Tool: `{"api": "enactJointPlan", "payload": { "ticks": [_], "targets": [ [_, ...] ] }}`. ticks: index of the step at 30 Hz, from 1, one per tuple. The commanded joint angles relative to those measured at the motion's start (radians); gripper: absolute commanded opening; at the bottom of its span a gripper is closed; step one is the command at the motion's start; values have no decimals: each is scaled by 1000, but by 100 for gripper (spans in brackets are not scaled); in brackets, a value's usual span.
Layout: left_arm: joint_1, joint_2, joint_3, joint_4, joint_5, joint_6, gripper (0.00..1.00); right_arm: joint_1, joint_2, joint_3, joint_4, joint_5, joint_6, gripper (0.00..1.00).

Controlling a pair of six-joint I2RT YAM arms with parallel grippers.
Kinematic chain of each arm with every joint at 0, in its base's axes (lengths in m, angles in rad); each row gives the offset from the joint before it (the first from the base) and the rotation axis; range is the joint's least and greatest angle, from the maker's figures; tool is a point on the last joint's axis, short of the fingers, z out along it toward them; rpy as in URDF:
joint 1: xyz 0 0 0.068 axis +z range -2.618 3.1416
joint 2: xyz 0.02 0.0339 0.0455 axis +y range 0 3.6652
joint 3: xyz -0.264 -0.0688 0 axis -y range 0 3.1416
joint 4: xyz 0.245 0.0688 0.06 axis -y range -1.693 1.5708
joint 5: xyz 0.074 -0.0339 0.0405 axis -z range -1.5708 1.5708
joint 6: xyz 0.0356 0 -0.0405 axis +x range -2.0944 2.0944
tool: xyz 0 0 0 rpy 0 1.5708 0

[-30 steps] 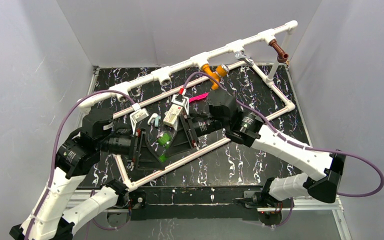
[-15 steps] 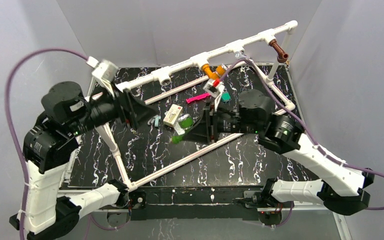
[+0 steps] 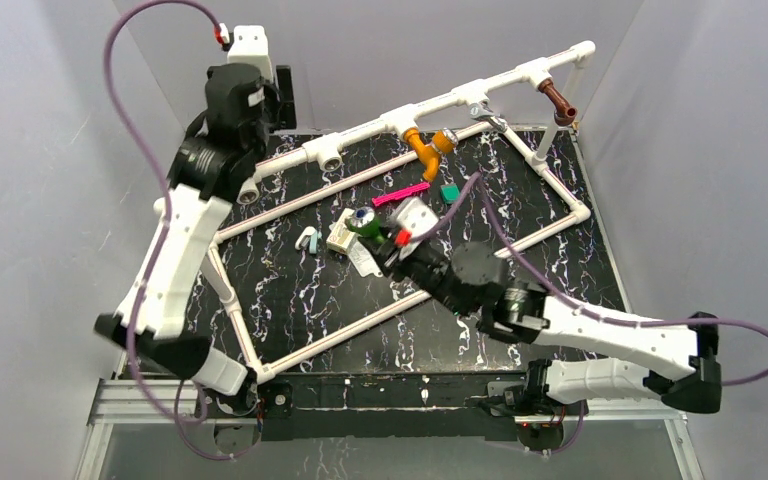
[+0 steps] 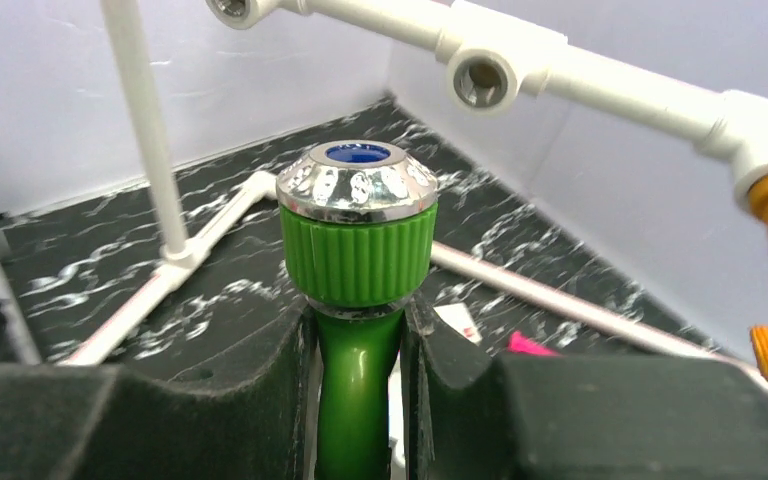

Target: Install the water faucets

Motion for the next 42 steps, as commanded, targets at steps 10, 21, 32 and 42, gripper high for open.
{"api": "enactJointPlan", "payload": {
  "ticks": [10,21,32,42],
  "targets": [
    [194,105,-125,99,69,-61,68,176,195,-100,1015,414,-676,1],
    [194,-9,-425,198,41,-109,68,80,268,-10,859,346,-484,1],
    [195,2,-523,232,37,-123,68,23,296,48,718,271,-341,1],
    [193,-10,-611,295,53,-112,69,-3,324,55,713,269,-304,1]
  ]
}}
